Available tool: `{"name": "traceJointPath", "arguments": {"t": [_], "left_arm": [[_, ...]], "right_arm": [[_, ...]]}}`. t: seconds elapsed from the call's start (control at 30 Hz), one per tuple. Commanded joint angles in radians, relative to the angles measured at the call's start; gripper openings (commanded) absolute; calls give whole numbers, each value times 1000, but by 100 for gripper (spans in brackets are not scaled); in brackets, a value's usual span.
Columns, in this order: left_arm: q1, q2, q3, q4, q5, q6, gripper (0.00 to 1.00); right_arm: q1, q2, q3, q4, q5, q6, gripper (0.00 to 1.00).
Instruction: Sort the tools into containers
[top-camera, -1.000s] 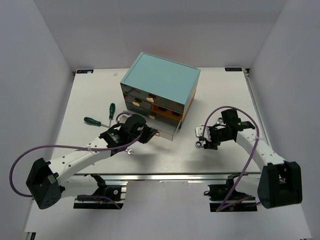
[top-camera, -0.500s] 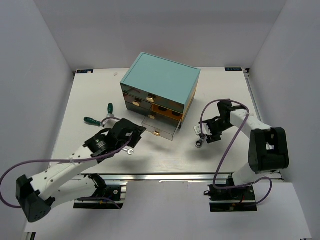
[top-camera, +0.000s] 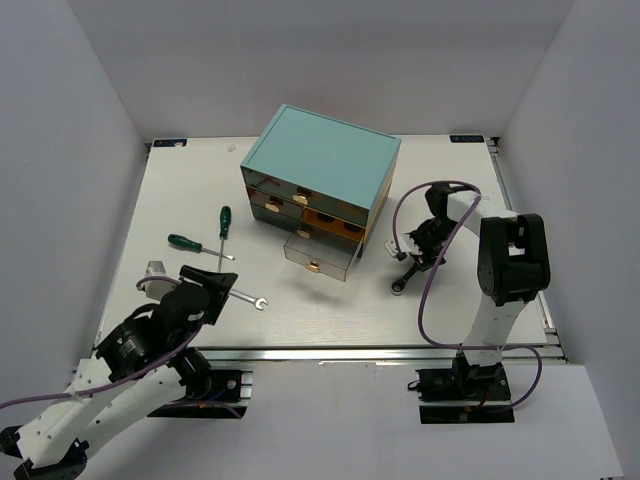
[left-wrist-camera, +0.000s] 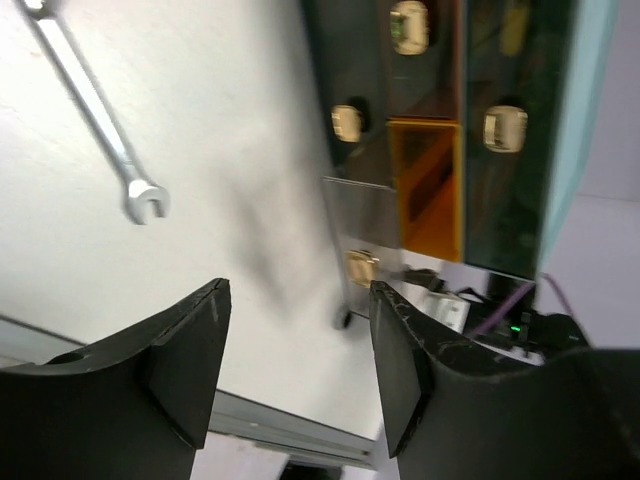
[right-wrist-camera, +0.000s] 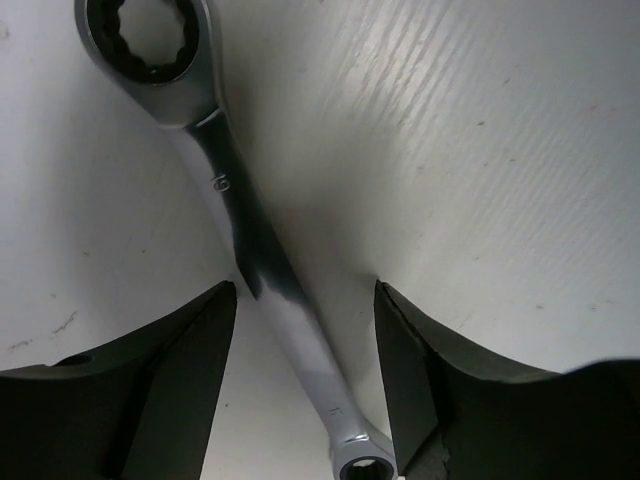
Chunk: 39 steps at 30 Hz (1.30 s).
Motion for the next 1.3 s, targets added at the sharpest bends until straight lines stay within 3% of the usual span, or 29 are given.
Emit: {"name": "traceJointPath", "arguments": {"t": [0.0, 0.2, 0.47, 0.57, 0.73, 1.27], "left_arm": [[4, 33, 7, -130, -47, 0, 68], [4, 103, 38, -126, -73, 23, 70], [4, 103, 13, -94, -69, 23, 70], [4, 108, 22, -103, -69, 22, 70], [4, 107, 24, -115, -64, 22, 70], [4, 97, 5, -95, -66, 22, 70]], "right_arm": [[-3, 31, 26, -70, 76, -212, 63], [8, 49, -14, -14, 119, -188, 59], [38, 63, -72, 2, 134, -183, 44], [52, 77, -74, 6, 132, -142, 20], [55, 45, -118, 66, 117, -68, 0], [48, -343, -195, -23, -214, 27, 0]]}}
